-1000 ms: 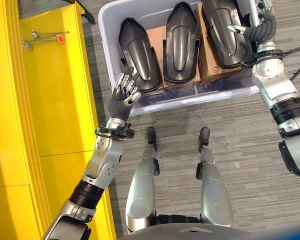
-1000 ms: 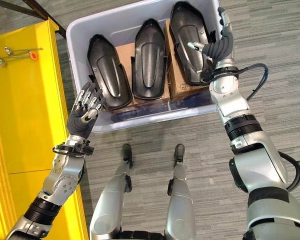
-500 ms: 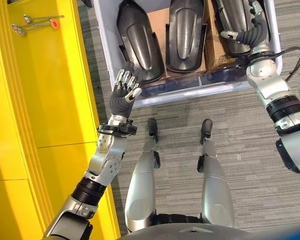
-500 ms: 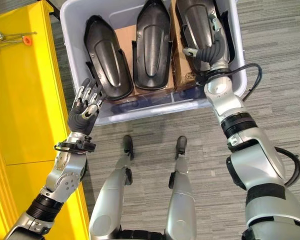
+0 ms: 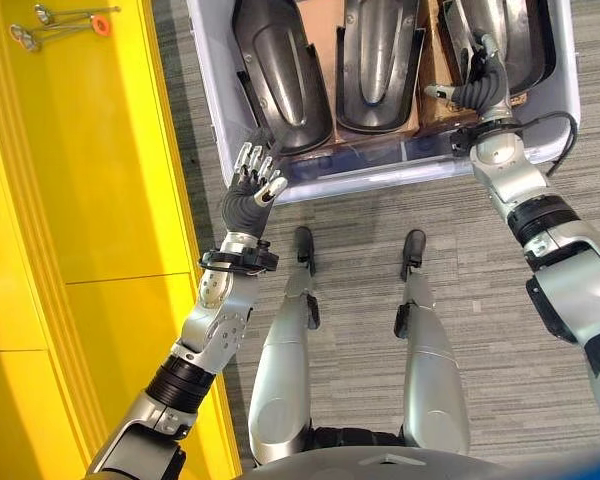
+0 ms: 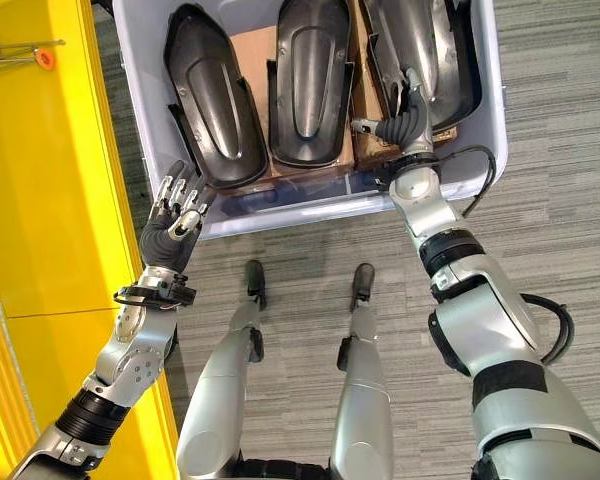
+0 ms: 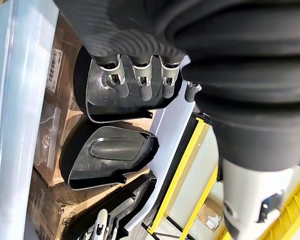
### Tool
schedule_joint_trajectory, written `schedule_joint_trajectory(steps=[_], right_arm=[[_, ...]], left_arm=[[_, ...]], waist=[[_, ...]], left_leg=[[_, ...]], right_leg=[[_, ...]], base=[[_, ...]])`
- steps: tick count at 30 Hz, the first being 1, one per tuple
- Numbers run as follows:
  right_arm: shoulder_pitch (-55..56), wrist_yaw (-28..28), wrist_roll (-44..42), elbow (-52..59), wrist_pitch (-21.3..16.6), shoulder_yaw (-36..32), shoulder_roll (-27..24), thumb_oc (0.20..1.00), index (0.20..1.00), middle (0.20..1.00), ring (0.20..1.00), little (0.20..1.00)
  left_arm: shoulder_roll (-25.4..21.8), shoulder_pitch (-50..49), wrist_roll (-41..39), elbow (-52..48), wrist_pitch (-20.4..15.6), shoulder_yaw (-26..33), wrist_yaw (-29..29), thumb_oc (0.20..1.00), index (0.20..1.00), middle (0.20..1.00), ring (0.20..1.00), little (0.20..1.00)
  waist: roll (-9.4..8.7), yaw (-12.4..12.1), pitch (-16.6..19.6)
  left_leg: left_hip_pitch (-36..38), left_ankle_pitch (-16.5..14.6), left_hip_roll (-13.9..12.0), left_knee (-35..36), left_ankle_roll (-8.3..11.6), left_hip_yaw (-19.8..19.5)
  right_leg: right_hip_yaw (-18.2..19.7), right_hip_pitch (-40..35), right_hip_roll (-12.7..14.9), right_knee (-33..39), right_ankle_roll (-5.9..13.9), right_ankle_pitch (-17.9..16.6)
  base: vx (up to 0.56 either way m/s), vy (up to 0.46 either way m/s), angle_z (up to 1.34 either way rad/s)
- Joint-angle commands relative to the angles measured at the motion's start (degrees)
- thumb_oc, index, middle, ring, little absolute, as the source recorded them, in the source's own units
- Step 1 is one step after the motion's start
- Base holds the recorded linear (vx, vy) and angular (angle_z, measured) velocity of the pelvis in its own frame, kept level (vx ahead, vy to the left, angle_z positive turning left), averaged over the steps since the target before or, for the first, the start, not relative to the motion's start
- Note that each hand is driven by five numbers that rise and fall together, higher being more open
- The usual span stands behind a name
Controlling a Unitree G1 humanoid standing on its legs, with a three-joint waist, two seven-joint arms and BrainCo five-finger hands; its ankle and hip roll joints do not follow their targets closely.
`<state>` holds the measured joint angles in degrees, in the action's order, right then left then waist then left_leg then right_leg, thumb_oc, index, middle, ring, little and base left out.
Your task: Move parts from the plastic box to the shelf.
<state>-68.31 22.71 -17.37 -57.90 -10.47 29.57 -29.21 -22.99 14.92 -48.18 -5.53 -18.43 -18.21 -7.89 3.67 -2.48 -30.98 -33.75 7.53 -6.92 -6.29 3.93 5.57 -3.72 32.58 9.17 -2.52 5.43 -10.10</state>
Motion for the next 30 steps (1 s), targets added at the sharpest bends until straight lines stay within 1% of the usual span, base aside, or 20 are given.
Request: schedule_joint_trajectory(steps=[1,3,5,6,9,10,12,17,18,19,20,22,25,26,29,30], right_arm=[[-1.67,-3.59,-7.47,-1.54,-0.29,0.51,0.59,1.000,1.000,1.000,1.000,1.000],[-0.07,-4.36,-8.17,1.16,-0.77,1.06,1.40,1.000,1.000,1.000,1.000,1.000],[2.30,-4.89,-8.95,7.51,-1.46,1.56,2.31,1.000,1.000,1.000,1.000,1.000],[2.36,-4.86,-8.93,7.59,-1.42,1.54,2.31,1.000,1.000,1.000,1.000,1.000],[5.97,-4.97,-9.20,18.02,-2.40,1.60,2.21,1.000,1.000,1.000,1.000,1.000],[6.02,-4.95,-9.18,18.07,-2.37,1.58,2.20,1.000,1.000,1.000,1.000,1.000],[8.57,-4.51,-8.78,24.71,-3.03,0.29,0.98,1.000,1.000,1.000,1.000,1.000],[12.71,-4.01,-9.00,34.15,-4.64,-2.72,-0.25,1.000,1.000,1.000,1.000,1.000],[12.77,-3.99,-8.98,34.21,-4.60,-2.75,-0.25,1.000,1.000,1.000,1.000,1.000],[13.93,-3.68,-8.63,37.22,-4.96,-3.83,-1.04,1.000,1.000,1.000,1.000,1.000],[15.65,-2.99,-7.47,40.92,-5.73,-5.69,-1.89,1.000,1.000,1.000,1.000,1.000],[16.99,-1.16,-4.50,44.74,-6.20,-8.32,-3.06,1.000,1.000,1.000,1.000,1.000],[17.67,-0.18,-2.48,46.56,-6.18,-9.74,-3.68,1.000,1.000,1.000,1.000,1.000],[18.44,1.22,-0.10,48.72,-6.07,-11.26,-4.30,1.000,1.000,1.000,1.000,1.000],[19.63,2.18,1.28,51.40,-6.48,-12.97,-4.41,1.000,1.000,1.000,1.000,1.000],[20.80,2.71,2.09,54.00,-6.96,-14.50,-4.27,1.000,1.000,1.000,1.000,1.000]], left_arm=[[-0.24,-0.14,0.34,-4.87,-3.22,-1.35,-0.27,1.000,1.000,1.000,1.000,1.000],[-0.04,0.25,0.63,-4.91,-3.22,-1.38,-0.44,1.000,1.000,1.000,1.000,1.000],[0.03,0.20,1.05,-5.00,-3.37,-0.80,-0.98,1.000,1.000,1.000,1.000,1.000],[0.03,0.17,1.06,-5.02,-3.36,-0.80,-0.99,1.000,1.000,1.000,1.000,1.000],[-0.35,-0.64,0.96,-5.22,-3.46,0.30,-1.74,1.000,1.000,1.000,1.000,1.000],[-0.35,-0.65,0.96,-5.23,-3.46,0.29,-1.75,1.000,1.000,1.000,1.000,1.000],[-0.70,-1.20,1.05,-5.86,-3.47,0.87,-2.10,1.000,1.000,1.000,1.000,1.000],[-1.02,-1.80,1.16,-6.64,-3.58,1.63,-2.55,1.000,1.000,1.000,1.000,1.000],[-1.03,-1.82,1.17,-6.65,-3.57,1.60,-2.56,1.000,1.000,1.000,1.000,1.000],[-1.25,-2.03,1.26,-7.10,-3.56,1.91,-2.69,1.000,1.000,1.000,1.000,1.000],[-1.24,-2.64,1.25,-7.57,-3.50,2.33,-2.71,1.000,1.000,1.000,1.000,1.000],[-1.46,-3.48,1.31,-7.89,-3.58,2.79,-2.59,1.000,1.000,1.000,1.000,1.000],[-1.69,-3.85,1.34,-8.09,-3.59,3.10,-2.48,1.000,1.000,1.000,1.000,1.000],[-1.66,-4.03,1.26,-8.38,-3.56,3.44,-2.39,1.000,1.000,1.000,1.000,1.000],[-1.61,-4.23,1.43,-8.77,-3.57,3.65,-2.46,1.000,1.000,1.000,1.000,1.000],[-1.44,-4.46,1.43,-9.06,-3.49,3.81,-2.37,1.000,1.000,1.000,1.000,1.000]], waist=[[0.54,-1.21,1.19],[0.37,-1.08,1.19],[-0.06,-0.86,1.19],[-0.06,-0.85,1.19],[-0.66,-0.20,1.19],[-0.67,-0.21,1.19],[-1.03,0.24,1.19],[-1.64,0.93,1.19],[-1.65,0.91,1.19],[-1.85,1.11,1.19],[-2.04,1.36,1.19],[-2.19,1.58,1.19],[-2.26,1.69,1.19],[-2.32,1.86,1.19],[-2.48,2.07,1.19],[-2.61,2.30,1.19]], left_leg=[[-2.99,-2.51,0.20,-3.51,0.19,-1.58],[-2.87,-2.49,0.31,-3.27,0.02,-1.74],[-2.84,-2.60,0.36,-3.10,-0.13,-1.71],[-2.81,-2.60,0.37,-3.09,-0.13,-1.71],[-2.47,-2.69,0.39,-2.88,-0.31,-1.69],[-2.45,-2.69,0.39,-2.87,-0.31,-1.69],[-2.31,-2.73,0.37,-2.77,-0.36,-1.68],[-2.04,-2.92,0.41,-2.79,-0.50,-1.77],[-2.02,-2.92,0.41,-2.79,-0.50,-1.77],[-1.75,-2.95,0.41,-2.75,-0.54,-1.77],[-1.54,-3.04,0.45,-2.69,-0.63,-1.77],[-1.10,-3.19,0.54,-2.73,-0.74,-1.88],[-0.82,-3.27,0.55,-2.80,-0.78,-1.96],[-0.44,-3.35,0.60,-2.74,-0.79,-1.79],[-0.07,-3.44,0.60,-2.76,-0.81,-1.75],[0.25,-3.54,0.61,-2.75,-0.81,-1.79]], right_leg=[[1.92,4.65,2.87,-12.66,1.26,9.78],[1.99,4.81,2.71,-12.62,1.23,9.67],[2.11,4.74,2.63,-12.32,1.21,9.65],[2.10,4.71,2.64,-12.32,1.22,9.65],[2.29,4.75,2.63,-12.29,1.21,9.59],[2.29,4.73,2.63,-12.28,1.21,9.59],[2.30,4.54,2.61,-12.20,1.20,9.58],[2.45,4.36,2.61,-12.16,1.17,9.60],[2.45,4.33,2.61,-12.15,1.17,9.60],[2.47,4.09,2.63,-12.07,1.18,9.61],[2.45,3.96,2.70,-12.09,1.28,9.57],[2.57,3.43,2.78,-12.08,1.32,9.67],[2.61,3.14,2.72,-12.20,1.29,9.74],[2.63,2.78,2.68,-12.15,1.30,9.77],[2.73,2.58,2.68,-12.23,1.34,9.77],[2.80,2.27,2.67,-12.10,1.40,9.76]], base=[[0.00,0.000,0.00],[0.00,0.000,0.00],[0.00,0.000,0.00],[0.00,0.000,0.00],[0.00,0.000,0.00],[0.00,0.000,0.00],[0.00,0.000,0.00],[0.00,0.000,0.00],[0.00,0.000,0.00],[0.00,0.000,0.00],[0.00,0.000,0.00],[0.00,0.000,0.00],[0.00,0.000,0.00],[0.00,0.000,0.00],[0.00,0.000,0.00],[0.00,-0.001,-0.04]])
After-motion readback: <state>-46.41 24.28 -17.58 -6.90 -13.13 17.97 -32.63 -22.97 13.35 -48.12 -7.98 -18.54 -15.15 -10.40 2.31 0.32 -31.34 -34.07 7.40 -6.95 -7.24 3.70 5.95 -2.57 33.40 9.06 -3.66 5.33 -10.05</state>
